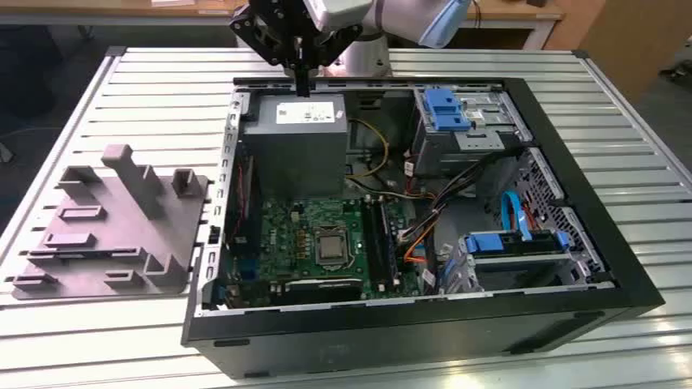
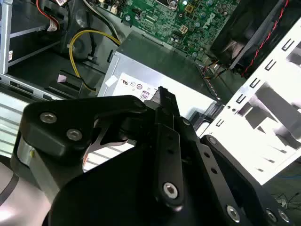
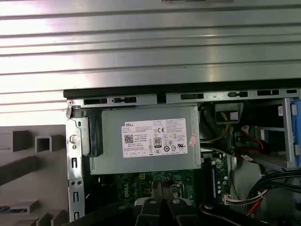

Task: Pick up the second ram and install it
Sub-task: 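Reach for the second ram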

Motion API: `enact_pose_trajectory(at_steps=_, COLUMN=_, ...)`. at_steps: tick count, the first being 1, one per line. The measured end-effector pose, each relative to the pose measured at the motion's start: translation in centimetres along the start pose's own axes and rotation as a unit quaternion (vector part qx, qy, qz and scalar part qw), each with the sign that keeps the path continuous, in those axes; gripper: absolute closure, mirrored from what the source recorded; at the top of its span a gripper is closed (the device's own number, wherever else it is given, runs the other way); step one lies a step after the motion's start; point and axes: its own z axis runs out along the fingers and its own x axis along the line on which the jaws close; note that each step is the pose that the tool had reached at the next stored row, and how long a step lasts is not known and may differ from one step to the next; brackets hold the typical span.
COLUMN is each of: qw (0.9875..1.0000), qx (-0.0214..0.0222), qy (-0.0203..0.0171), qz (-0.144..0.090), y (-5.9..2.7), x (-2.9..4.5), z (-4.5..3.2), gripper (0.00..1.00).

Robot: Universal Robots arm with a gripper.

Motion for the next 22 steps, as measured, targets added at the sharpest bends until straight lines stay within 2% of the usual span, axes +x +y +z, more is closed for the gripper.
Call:
enact_pose_trajectory(at_steps=13, qw=1.0000, qx=0.0000, qy=0.0000, qz=0.000, y=-0.01, x=0.10, z=0.00, gripper=0.90)
enact_pose_trajectory(at_steps=22, qw=1.0000, qx=-0.0001, qy=-0.0008, qz=0.000, y=-0.11, x=1.48, z=-0.04, gripper=0.90)
